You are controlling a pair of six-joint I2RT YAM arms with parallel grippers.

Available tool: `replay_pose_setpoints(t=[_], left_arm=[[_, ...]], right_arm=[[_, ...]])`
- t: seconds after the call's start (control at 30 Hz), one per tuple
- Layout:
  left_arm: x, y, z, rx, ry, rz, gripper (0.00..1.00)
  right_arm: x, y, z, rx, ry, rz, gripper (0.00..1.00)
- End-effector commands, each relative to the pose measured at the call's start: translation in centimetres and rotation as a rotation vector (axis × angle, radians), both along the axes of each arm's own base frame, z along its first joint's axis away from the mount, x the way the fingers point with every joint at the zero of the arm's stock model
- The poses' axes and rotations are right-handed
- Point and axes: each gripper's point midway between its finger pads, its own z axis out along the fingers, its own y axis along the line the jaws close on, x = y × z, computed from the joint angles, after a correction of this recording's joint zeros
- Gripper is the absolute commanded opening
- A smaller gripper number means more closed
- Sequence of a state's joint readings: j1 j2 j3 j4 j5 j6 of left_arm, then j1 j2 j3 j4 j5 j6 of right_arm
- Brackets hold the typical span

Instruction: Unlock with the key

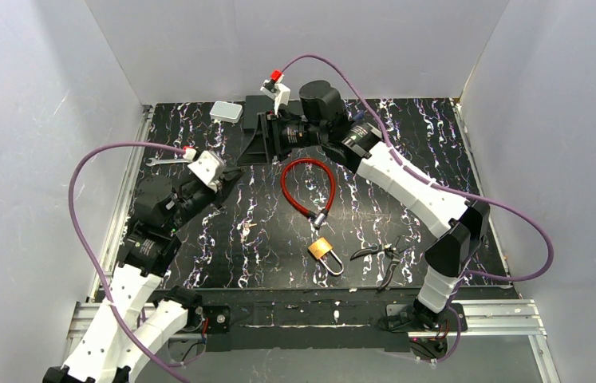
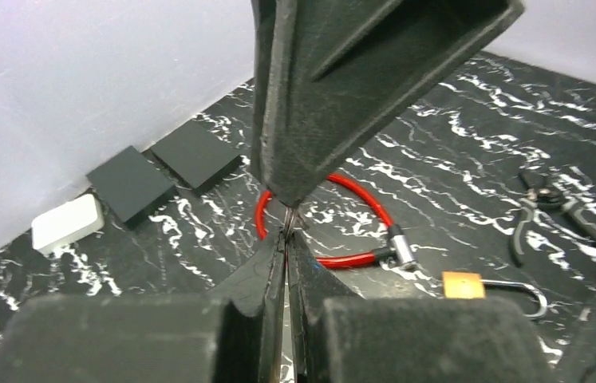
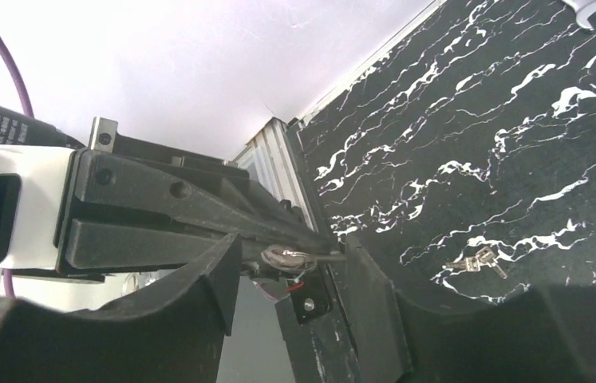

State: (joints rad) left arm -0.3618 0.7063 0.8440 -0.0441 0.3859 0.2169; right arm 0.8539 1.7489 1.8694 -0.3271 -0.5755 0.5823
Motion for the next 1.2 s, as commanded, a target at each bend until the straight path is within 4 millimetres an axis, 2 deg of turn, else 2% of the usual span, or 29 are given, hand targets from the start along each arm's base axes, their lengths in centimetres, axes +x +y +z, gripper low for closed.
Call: replay_pose_setpoints(t=[0.0, 0.07, 0.13, 0.23, 0.43, 0.57, 0.83, 0.9, 1.03, 1.17], left_arm=[[-2.2, -0.8, 2.8, -0.25, 0.14, -0.017, 0.0], [-2.9, -0.5, 3.3, -0.399, 0.296, 0.038, 0.0], [-3.6, 0.0, 4.7, -0.566, 0.361, 0.074, 0.0], [-4.1, -0.5, 5.0, -0.621, 0.494, 0.079, 0.0], [-4.1, -0.4, 5.4, -0.639, 0.535, 0.105, 0.0], [-3.9, -0.7, 5.6, -0.653, 0.557, 0.099, 0.0], [-3.6, -1.0, 6.7, -0.687, 0.549, 0.077, 0.0], [-3.6, -1.0, 6.9, -0.692, 0.542, 0.076, 0.0], [-3.7, -1.1, 7.4, -0.695, 0.533, 0.065, 0.0], [-4.1, -1.3, 7.7, -0.693, 0.527, 0.039, 0.0]], right_arm=[[-0.3, -1.1, 4.5, 0.069, -0.134, -0.018, 0.64], [-0.2, -1.4, 5.3, 0.099, -0.138, -0.007, 0.67], [-0.5, -1.7, 5.7, 0.123, -0.13, 0.027, 0.69], [-2.1, -1.3, 7.2, 0.206, -0.075, 0.124, 0.68], [-2.9, -1.2, 7.6, 0.229, -0.047, 0.176, 0.65], [-3.8, -1.0, 7.9, 0.259, -0.006, 0.255, 0.59], [-4.4, -0.7, 7.0, 0.241, 0.038, 0.299, 0.48], [-4.2, -0.7, 6.6, 0.227, 0.042, 0.289, 0.49], [-3.4, -0.6, 5.2, 0.173, 0.028, 0.235, 0.58], [-3.0, -0.4, 5.0, 0.166, 0.016, 0.218, 0.6]])
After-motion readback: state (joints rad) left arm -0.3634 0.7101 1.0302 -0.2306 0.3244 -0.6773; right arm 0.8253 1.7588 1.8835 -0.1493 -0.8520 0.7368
